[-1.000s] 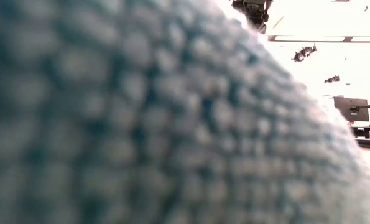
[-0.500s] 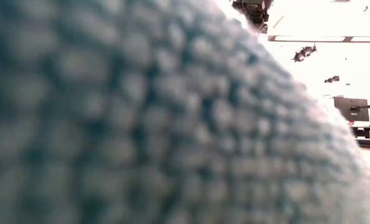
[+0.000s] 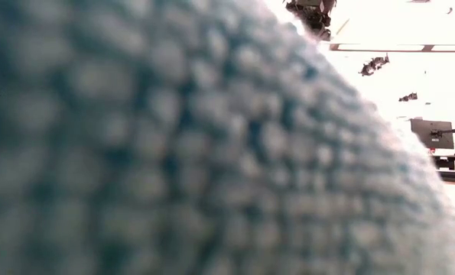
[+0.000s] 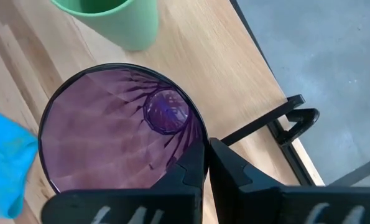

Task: Stack small to large cups/mugs on shelf
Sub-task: Put the violet cup on the shelf

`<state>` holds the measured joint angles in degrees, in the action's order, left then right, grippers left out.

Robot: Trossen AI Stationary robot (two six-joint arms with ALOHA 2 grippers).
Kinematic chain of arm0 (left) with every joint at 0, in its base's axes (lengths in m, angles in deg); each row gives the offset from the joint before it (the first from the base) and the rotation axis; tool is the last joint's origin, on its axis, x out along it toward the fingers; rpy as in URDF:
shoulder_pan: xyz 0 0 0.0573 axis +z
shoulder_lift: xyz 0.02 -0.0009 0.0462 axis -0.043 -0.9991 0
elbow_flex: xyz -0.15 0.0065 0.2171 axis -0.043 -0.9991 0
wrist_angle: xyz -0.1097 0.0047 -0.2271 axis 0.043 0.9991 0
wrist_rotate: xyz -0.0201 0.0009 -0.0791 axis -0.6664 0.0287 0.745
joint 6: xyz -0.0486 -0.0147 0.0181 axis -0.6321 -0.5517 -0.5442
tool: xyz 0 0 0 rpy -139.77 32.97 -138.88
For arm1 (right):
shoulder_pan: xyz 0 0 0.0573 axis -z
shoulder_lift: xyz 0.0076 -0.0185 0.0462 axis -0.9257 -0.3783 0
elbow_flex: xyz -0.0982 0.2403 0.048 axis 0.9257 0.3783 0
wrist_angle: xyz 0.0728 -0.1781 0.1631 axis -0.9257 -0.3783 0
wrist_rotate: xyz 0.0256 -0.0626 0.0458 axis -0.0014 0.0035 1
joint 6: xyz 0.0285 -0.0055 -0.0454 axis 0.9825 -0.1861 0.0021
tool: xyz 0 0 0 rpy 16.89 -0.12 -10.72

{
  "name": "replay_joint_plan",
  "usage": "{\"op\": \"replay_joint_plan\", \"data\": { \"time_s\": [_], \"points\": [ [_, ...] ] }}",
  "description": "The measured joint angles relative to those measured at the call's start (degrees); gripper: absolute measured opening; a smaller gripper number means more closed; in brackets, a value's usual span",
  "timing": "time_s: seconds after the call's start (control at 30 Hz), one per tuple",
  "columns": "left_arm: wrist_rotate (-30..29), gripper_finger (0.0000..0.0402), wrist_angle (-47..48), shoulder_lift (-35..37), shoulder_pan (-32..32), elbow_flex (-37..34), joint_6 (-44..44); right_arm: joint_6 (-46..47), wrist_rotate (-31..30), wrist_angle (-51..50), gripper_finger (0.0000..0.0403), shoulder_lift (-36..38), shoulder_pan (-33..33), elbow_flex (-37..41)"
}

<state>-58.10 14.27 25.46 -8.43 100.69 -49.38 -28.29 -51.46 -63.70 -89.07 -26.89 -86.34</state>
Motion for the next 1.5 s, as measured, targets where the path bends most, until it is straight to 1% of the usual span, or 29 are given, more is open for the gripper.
{"op": "replay_joint_plan", "data": {
  "time_s": [0.2,1.5],
  "points": [
    [-0.01,0.0104,-0.01,-0.02,0.0,0.01,0.0,1.36,-0.77,0.0,0.0,0.0,0.28,0.0],
    [0.0,0.0104,-0.04,-0.02,0.0,0.02,0.02,4.85,2.22,0.67,0.0,0.0,1.27,-0.02]
  ]
}}
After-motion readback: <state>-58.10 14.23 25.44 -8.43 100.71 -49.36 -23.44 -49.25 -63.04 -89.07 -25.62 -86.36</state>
